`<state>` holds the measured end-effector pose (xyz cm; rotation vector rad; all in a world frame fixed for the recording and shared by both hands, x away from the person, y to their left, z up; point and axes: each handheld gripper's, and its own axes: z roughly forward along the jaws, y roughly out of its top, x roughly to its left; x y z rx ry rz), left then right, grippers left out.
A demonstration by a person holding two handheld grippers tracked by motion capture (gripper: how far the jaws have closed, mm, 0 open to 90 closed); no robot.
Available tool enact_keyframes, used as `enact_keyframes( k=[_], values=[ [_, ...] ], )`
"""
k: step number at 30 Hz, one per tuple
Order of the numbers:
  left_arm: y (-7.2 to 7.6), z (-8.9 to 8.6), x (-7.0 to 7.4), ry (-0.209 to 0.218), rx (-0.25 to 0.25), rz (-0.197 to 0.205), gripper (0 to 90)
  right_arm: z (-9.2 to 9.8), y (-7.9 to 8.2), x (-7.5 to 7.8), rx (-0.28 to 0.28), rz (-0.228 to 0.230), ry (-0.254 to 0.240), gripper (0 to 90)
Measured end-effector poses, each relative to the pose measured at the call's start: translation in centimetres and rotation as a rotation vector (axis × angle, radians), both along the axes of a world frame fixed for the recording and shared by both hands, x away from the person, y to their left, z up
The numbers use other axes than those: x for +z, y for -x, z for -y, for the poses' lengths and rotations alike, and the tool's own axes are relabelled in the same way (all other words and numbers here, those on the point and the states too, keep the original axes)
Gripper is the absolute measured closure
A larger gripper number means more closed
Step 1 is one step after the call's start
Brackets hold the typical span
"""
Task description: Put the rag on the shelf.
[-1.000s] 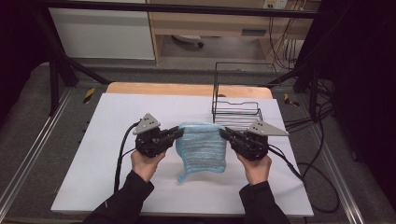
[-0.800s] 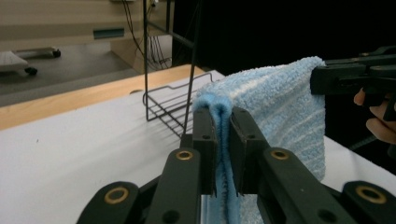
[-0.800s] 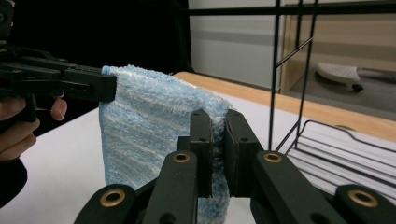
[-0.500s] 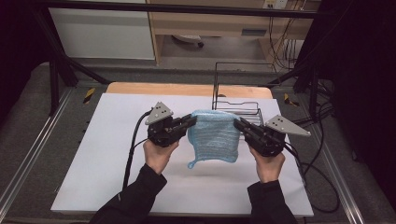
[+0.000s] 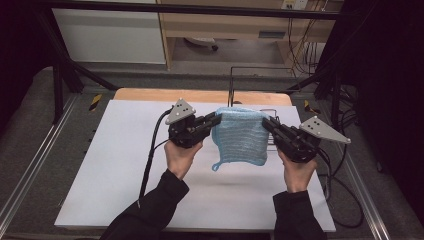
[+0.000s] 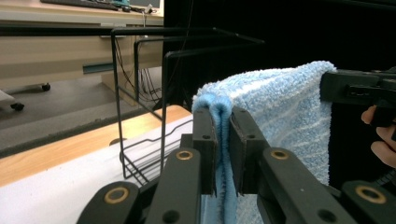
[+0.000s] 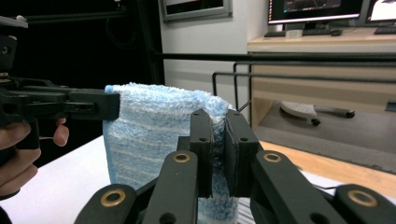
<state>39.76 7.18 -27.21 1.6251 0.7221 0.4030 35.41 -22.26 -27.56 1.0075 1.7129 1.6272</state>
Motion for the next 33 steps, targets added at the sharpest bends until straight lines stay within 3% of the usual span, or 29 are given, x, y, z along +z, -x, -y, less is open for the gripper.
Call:
enact_keyframes(
  k=[33],
  values=[
    [-3.1,4.5,7.4,0.099,0.006,0.128,81.6,3.0,-2.0,7.0,-0.122,0.167,-0.052,83.5]
  ],
)
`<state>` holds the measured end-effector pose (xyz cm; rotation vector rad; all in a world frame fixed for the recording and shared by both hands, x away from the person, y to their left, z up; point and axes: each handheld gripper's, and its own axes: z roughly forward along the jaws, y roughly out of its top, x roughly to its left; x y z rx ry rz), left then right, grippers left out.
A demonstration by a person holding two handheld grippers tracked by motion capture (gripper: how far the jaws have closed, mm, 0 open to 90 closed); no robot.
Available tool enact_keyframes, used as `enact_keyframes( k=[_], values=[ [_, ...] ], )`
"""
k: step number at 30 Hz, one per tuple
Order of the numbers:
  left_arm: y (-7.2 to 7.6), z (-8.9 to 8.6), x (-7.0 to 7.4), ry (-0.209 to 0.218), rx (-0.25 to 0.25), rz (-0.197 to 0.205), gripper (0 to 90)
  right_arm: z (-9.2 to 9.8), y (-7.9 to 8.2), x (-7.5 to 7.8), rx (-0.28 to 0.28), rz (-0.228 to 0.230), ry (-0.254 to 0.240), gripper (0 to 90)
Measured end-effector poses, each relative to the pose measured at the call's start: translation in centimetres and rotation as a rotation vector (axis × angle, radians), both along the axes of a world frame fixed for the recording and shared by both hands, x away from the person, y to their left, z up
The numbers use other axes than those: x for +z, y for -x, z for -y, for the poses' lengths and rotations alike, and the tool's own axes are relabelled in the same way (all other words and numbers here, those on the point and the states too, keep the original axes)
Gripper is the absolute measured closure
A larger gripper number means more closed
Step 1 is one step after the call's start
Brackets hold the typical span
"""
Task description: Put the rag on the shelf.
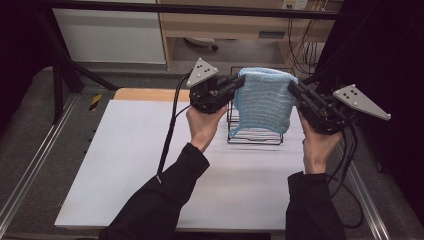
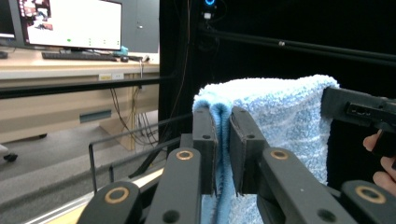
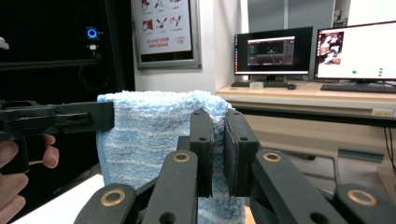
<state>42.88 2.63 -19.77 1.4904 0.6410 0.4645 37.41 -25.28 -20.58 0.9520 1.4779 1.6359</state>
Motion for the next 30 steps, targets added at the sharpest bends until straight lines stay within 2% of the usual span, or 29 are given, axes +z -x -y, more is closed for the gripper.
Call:
enact_keyframes(
  k=[14,19,30],
  values=[
    [-1.4,1.1,2.9,0.052,0.014,0.041,81.6,0.3,-1.7,2.7,-0.037,0.058,-0.016,83.5],
    [-1.6,1.5,4.0,0.048,0.023,0.064,81.6,0.4,-2.1,3.6,-0.043,0.075,-0.021,83.5],
    [-2.6,1.9,5.5,0.069,0.031,0.08,81.6,0.5,-3.4,5.0,-0.05,0.095,-0.033,83.5]
  ],
)
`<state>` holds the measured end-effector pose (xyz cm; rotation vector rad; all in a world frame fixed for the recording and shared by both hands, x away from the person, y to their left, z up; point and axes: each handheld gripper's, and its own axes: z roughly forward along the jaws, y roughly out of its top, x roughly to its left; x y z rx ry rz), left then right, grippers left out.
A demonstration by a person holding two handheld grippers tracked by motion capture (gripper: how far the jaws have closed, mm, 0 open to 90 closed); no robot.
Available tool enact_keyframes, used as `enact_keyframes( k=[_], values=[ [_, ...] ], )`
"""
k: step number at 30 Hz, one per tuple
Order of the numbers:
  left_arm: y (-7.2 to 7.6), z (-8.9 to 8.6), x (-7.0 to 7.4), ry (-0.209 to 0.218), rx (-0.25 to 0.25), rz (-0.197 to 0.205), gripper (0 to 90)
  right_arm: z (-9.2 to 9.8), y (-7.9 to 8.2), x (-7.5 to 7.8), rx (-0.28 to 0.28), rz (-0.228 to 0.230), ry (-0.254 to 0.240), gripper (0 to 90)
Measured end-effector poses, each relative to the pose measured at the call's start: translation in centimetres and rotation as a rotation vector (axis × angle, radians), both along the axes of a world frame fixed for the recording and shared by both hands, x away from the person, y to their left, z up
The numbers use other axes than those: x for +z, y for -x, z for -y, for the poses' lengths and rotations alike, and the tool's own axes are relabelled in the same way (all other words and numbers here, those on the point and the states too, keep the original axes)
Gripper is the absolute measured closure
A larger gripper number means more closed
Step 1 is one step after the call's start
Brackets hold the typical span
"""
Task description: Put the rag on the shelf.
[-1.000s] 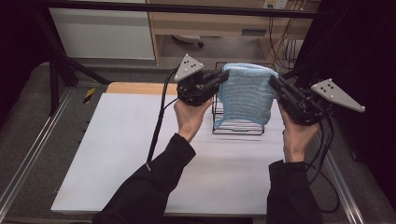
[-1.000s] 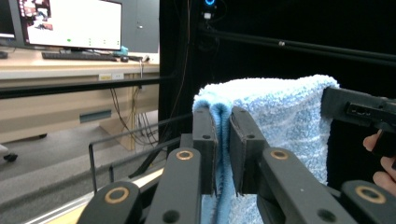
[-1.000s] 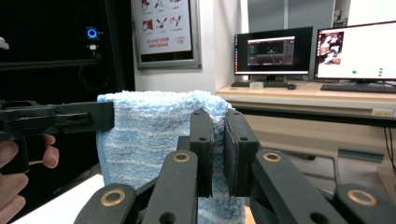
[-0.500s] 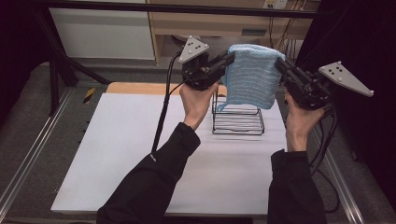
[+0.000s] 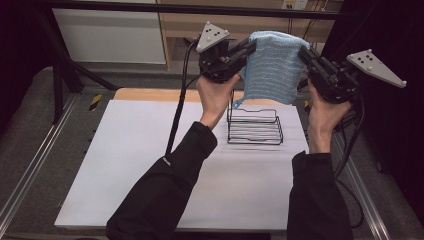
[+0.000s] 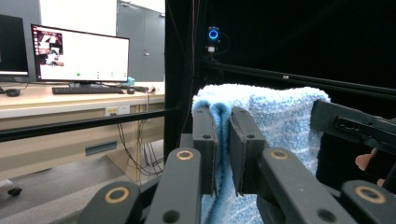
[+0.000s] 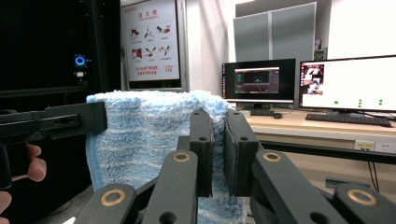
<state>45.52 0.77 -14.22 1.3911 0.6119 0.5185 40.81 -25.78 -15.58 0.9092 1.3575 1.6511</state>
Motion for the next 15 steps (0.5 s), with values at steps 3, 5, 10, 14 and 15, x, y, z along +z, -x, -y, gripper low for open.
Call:
enact_keyframes(
  k=[3,5,10,14,15],
  values=[
    [-0.4,-0.1,0.6,0.008,0.006,0.004,81.7,0.0,-0.5,0.4,0.006,0.008,-0.011,83.5],
    [-0.7,-0.2,1.0,0.004,0.014,0.011,81.7,0.0,-0.9,0.7,0.012,0.011,-0.018,83.5],
    [-1.2,-0.4,1.7,0.011,0.027,0.017,81.7,-0.3,-1.8,1.2,0.02,0.021,-0.031,83.5],
    [-1.9,-0.7,2.0,0.0,0.048,0.019,81.7,-0.6,-2.4,1.4,0.025,0.024,-0.033,83.5],
    [-2.0,-0.8,2.1,-0.002,0.052,0.02,81.7,-0.7,-2.6,1.3,0.028,0.025,-0.033,83.5]
  ],
)
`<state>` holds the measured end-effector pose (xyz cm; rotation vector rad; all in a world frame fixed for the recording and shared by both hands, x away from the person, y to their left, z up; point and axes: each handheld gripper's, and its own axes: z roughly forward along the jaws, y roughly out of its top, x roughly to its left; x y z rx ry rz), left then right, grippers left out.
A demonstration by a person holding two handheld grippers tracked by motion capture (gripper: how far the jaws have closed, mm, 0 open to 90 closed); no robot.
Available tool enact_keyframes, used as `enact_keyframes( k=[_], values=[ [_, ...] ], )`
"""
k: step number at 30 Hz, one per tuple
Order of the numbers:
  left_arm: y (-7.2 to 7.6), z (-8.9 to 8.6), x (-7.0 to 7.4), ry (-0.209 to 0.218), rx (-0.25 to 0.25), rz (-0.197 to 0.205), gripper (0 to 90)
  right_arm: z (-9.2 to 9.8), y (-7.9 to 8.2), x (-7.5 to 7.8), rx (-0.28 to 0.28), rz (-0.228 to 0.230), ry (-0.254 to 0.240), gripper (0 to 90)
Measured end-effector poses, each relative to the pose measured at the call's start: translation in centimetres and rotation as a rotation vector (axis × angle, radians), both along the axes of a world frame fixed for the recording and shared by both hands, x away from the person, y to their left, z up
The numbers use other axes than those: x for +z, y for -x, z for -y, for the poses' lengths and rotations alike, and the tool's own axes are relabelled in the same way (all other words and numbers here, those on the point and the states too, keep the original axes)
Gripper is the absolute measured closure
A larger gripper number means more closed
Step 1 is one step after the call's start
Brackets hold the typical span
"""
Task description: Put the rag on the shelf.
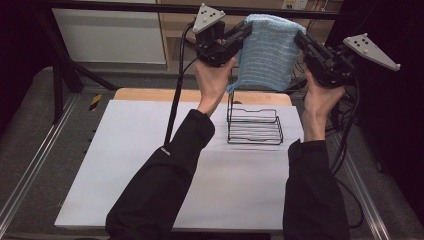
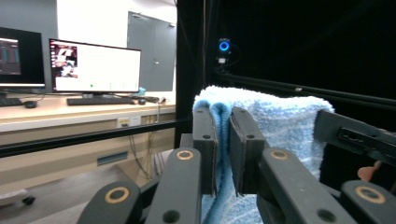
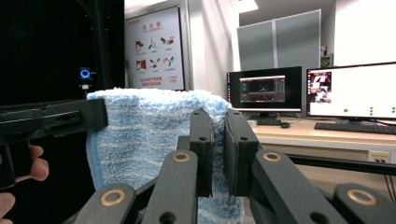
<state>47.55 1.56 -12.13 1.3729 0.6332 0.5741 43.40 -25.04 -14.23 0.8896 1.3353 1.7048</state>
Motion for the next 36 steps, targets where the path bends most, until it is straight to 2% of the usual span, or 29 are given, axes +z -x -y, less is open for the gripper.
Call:
enact_keyframes(
  k=[5,14,18,28,36],
  values=[
    [-0.9,-0.3,-0.3,-0.007,0.013,-0.007,81.7,-0.3,-1.2,-0.4,-0.002,-0.011,0.006,83.5],
    [-2.5,-0.3,-1.8,-0.015,0.015,-0.033,81.7,-0.1,-3.7,-1.6,-0.006,-0.051,0.028,83.4],
    [-2.9,-0.2,-2.5,-0.018,0.012,-0.045,81.7,0.2,-4.6,-2.0,-0.013,-0.065,0.055,83.5],
    [-3.5,0.3,-4.4,-0.05,0.0,-0.064,81.7,1.1,-5.5,-3.6,-0.008,-0.093,0.094,83.4],
    [-3.2,0.7,-6.2,-0.073,-0.041,-0.074,81.7,2.1,-4.8,-5.2,-0.002,-0.128,0.108,83.1]
  ],
)
